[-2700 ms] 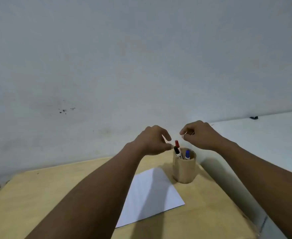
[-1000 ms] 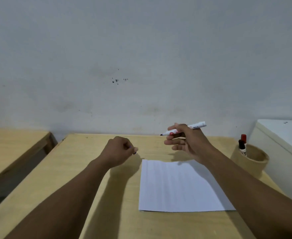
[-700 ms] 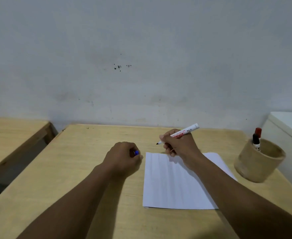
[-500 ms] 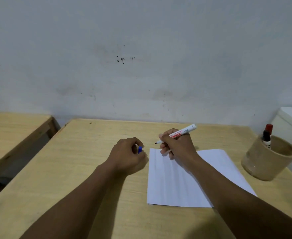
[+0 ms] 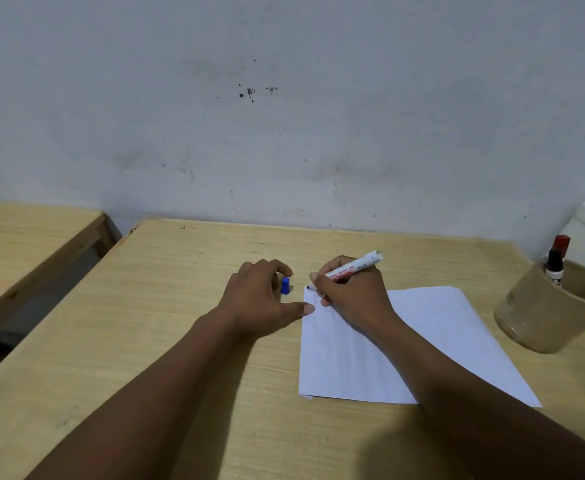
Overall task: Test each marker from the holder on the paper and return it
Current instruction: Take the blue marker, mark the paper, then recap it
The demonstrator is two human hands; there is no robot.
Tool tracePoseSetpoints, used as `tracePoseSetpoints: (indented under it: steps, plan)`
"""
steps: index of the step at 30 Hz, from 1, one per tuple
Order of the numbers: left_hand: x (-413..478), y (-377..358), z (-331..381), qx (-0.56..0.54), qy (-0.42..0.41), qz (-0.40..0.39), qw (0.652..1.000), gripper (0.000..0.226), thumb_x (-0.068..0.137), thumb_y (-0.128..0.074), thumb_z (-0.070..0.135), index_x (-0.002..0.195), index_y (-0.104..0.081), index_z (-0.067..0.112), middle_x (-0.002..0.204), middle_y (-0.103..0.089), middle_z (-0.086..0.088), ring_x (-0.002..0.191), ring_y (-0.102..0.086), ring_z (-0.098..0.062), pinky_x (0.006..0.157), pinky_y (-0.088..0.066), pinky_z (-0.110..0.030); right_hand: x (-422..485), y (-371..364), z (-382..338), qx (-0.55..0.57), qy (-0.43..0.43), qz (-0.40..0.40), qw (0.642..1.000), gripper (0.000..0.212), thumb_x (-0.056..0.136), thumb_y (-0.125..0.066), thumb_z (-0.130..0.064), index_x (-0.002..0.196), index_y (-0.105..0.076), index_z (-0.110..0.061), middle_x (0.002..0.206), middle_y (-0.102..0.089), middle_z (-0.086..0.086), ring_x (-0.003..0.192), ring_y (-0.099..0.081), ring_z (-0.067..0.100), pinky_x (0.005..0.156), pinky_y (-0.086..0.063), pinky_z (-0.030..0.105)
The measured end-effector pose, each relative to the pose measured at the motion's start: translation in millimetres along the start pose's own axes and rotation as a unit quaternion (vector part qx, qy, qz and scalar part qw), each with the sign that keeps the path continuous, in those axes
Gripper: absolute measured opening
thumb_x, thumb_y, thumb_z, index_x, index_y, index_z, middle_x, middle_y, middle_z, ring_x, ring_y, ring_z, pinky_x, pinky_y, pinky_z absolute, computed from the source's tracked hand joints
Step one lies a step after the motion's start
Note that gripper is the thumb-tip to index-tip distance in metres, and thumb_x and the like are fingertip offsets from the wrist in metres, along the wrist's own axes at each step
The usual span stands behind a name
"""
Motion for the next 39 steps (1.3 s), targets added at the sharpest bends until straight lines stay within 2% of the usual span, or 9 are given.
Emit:
tracePoseSetpoints:
  steps: [10,15,18,20,23,26,31,34,39]
  plan:
    - [0,1,2,0.003,0.004,-0.002,1.000,0.074,0.062,-0.079,0.072,0.121,-0.061,0.032,0.087,-0.050,0.024,0.098,-0.051,-0.013,0.081,-0.042,-0.031,2,-3,1,-0.045,0.025,-0.003,0.999,0.015,0.079,-0.084,-0.028,0.078,-0.074,-0.016,0.066,-0.074,0.004,0.057,-0.072,0.015,0.068,-0.065,0.050]
    - [0,1,1,0.013,0.015,-0.012,1.000,0.076,0.061,-0.078,0.074,0.122,-0.061,0.032,0.089,-0.052,0.020,0.098,-0.052,-0.013,0.082,-0.045,-0.032,5,-4,4,-0.014,-0.005,-0.029,0.999,0.012,0.076,-0.082,-0.021,0.078,-0.075,-0.011,0.070,-0.075,0.012,0.063,-0.072,0.025,0.071,-0.065,0.054]
    - [1,2,-1,-0.014,0.020,-0.015,1.000,0.071,0.060,-0.080,0.072,0.116,-0.063,0.033,0.087,-0.056,0.019,0.093,-0.053,-0.012,0.078,-0.043,-0.030,5,0,0,0.045,-0.029,-0.014,0.998,0.014,0.082,-0.081,-0.015,0.081,-0.072,-0.005,0.068,-0.073,0.014,0.057,-0.068,0.023,0.060,-0.062,0.041]
    - [1,5,-3,-0.065,0.028,-0.022,0.997,0.054,0.066,-0.082,0.062,0.109,-0.068,0.032,0.085,-0.062,0.013,0.086,-0.057,-0.009,0.074,-0.042,-0.028,5,5,-4,0.093,-0.055,0.004,0.994,0.012,0.086,-0.079,-0.016,0.081,-0.070,-0.009,0.065,-0.071,0.010,0.052,-0.062,0.020,0.048,-0.048,0.029]
    - [-1,10,-4,-0.158,0.045,-0.038,0.986,0.016,0.083,-0.080,0.033,0.091,-0.077,0.020,0.081,-0.075,-0.004,0.069,-0.064,-0.007,0.068,-0.049,-0.024,8,14,-8,0.157,-0.101,0.028,0.982,0.009,0.087,-0.076,-0.017,0.085,-0.069,-0.012,0.064,-0.067,0.007,0.046,-0.054,0.015,0.042,-0.034,0.024]
    - [-1,19,-3,-0.215,0.066,-0.019,0.974,0.014,0.087,-0.079,0.026,0.086,-0.079,0.012,0.079,-0.078,-0.008,0.065,-0.066,-0.008,0.063,-0.051,-0.019,10,26,-20,0.220,-0.122,0.050,0.966,0.009,0.089,-0.076,-0.016,0.087,-0.067,-0.015,0.062,-0.063,0.005,0.041,-0.050,0.011,0.038,-0.030,0.020]
    - [13,50,14,-0.398,0.102,0.029,0.911,0.019,0.085,-0.082,0.025,0.093,-0.077,0.008,0.084,-0.076,-0.003,0.072,-0.071,-0.014,0.067,-0.047,-0.023,12,58,-63,0.249,-0.079,0.008,0.965,0.006,0.094,-0.065,-0.014,0.088,-0.065,-0.012,0.069,-0.065,0.009,0.047,-0.057,0.015,0.043,-0.034,0.023]
    - [22,58,43,-0.489,0.102,0.001,0.866,0.021,0.087,-0.078,0.032,0.096,-0.075,0.013,0.090,-0.077,-0.001,0.078,-0.073,-0.018,0.074,-0.044,-0.031,4,74,-80,0.283,-0.096,-0.021,0.954,0.015,0.091,-0.055,-0.013,0.079,-0.064,-0.011,0.067,-0.067,0.008,0.051,-0.061,0.019,0.050,-0.035,0.027]
    - [30,39,91,-0.561,0.114,-0.052,0.819,0.023,0.085,-0.076,0.041,0.091,-0.075,0.019,0.084,-0.073,0.005,0.073,-0.066,-0.014,0.071,-0.043,-0.030,-11,96,-95,0.282,-0.060,-0.008,0.958,0.019,0.094,-0.059,-0.014,0.076,-0.064,-0.010,0.067,-0.070,0.009,0.050,-0.064,0.018,0.051,-0.036,0.028]
Point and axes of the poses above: each hand's wrist, its own x-axis towards the middle knuckle, its own y-axis out of the back of the hand, z = x × y, the point moved 5 cm from there along x, towards the middle knuckle
